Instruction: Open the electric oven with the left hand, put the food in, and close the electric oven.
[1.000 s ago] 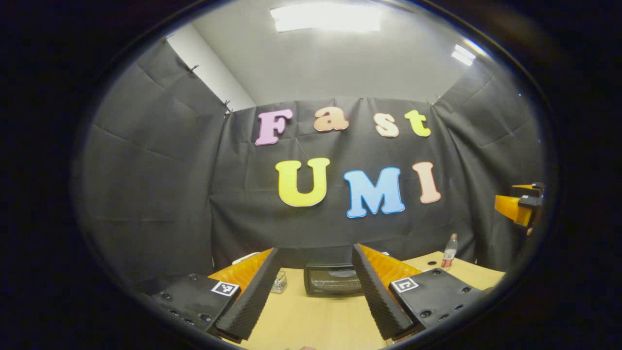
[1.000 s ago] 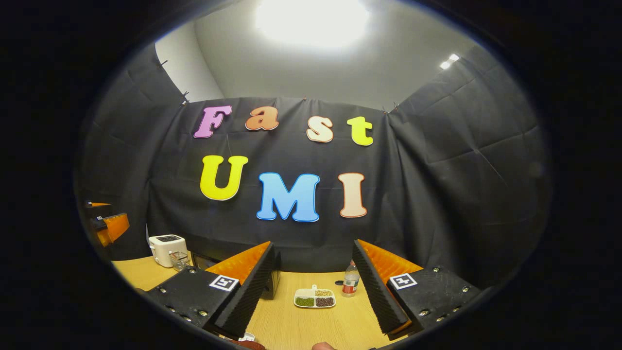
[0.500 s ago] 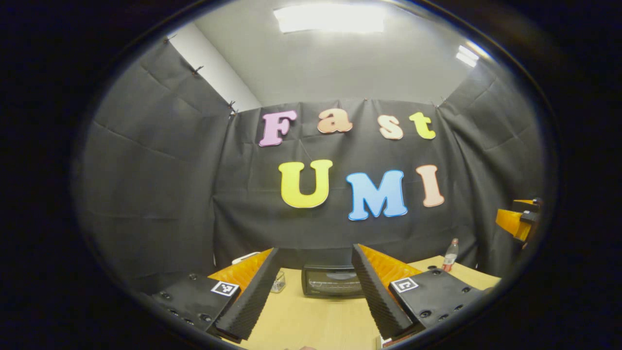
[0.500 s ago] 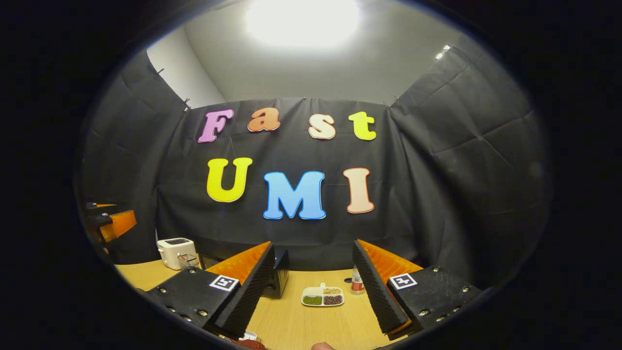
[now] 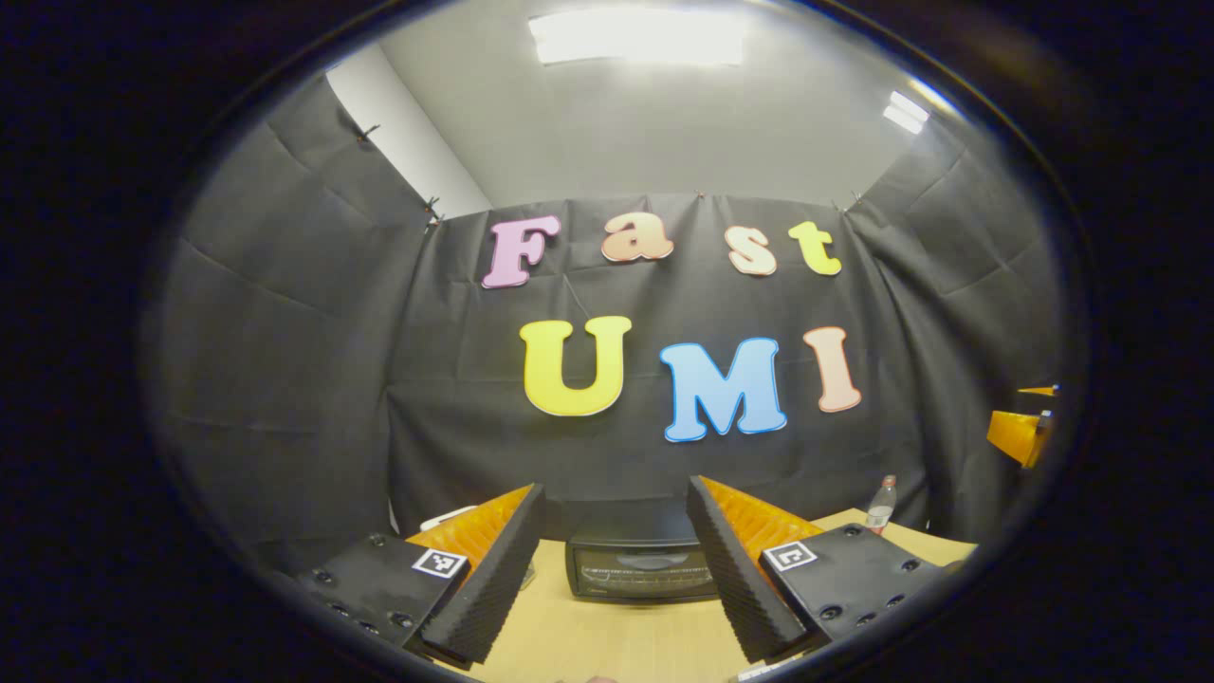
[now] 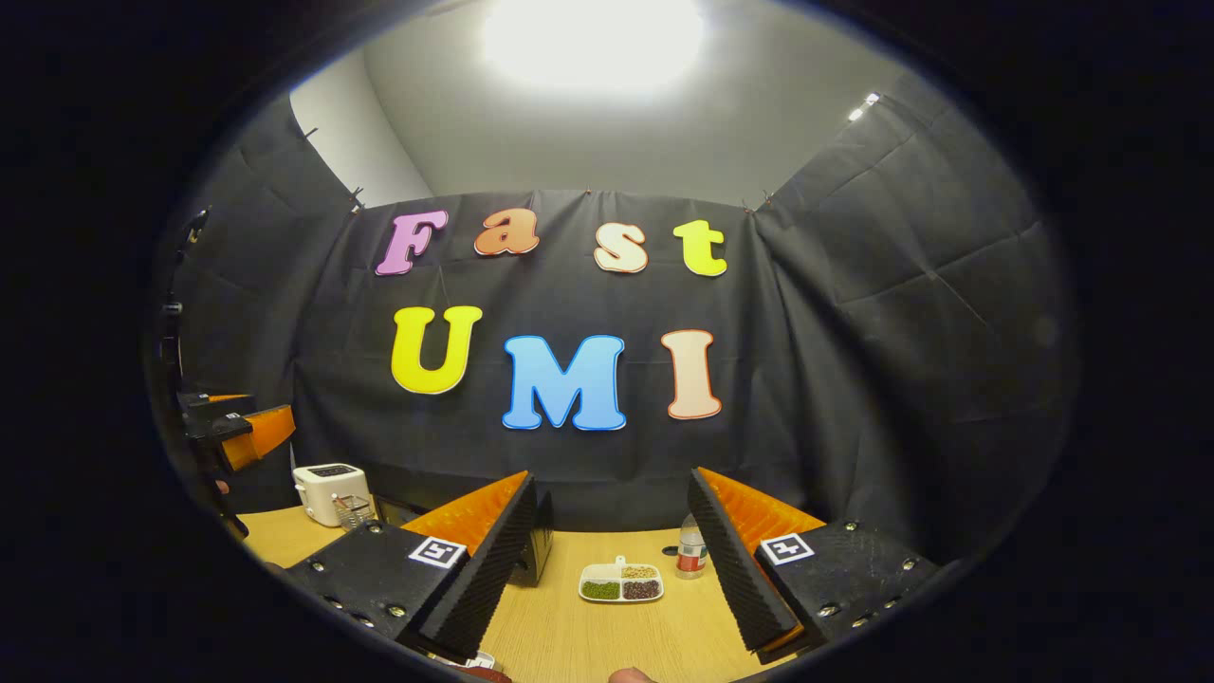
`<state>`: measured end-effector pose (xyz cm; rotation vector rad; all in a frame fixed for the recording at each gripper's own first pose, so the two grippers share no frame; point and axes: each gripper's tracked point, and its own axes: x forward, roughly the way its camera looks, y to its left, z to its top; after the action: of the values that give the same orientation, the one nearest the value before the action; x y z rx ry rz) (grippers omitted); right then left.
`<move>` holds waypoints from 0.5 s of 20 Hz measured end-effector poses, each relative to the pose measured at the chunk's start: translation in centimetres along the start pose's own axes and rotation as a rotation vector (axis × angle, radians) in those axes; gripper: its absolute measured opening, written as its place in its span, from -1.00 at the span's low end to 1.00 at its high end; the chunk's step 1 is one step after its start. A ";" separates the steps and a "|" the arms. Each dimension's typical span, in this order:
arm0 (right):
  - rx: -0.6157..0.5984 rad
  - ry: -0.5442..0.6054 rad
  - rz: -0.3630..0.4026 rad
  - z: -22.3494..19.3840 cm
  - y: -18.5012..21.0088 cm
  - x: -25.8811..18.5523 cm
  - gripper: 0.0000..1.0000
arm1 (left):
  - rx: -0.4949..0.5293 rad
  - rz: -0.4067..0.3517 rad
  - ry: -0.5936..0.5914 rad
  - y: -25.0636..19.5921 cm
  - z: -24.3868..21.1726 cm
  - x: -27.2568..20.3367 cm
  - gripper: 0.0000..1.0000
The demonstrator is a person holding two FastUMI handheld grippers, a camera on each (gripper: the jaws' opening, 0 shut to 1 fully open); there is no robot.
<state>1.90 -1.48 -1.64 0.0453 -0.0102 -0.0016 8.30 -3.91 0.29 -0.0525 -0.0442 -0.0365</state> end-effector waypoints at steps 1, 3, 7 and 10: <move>0.000 -0.006 -0.012 0.3 0.1 0.3 0.94 | -0.003 -0.010 -0.004 0.1 -0.3 1.2 1.00; -0.009 -0.010 -0.044 0.3 0.2 1.0 0.94 | -0.006 -0.027 -0.001 0.3 -1.2 3.6 1.00; -0.041 -0.012 -0.096 0.3 0.3 2.1 0.94 | -0.013 -0.071 0.015 0.2 -3.5 8.2 1.00; -0.057 -0.006 -0.148 -0.2 -0.2 2.8 0.94 | -0.010 -0.109 0.036 -0.4 -5.9 11.6 0.95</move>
<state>4.73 -1.67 -1.77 -0.0109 -0.0127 -0.1501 20.11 -5.00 -5.03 -0.0592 -0.0108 -0.1466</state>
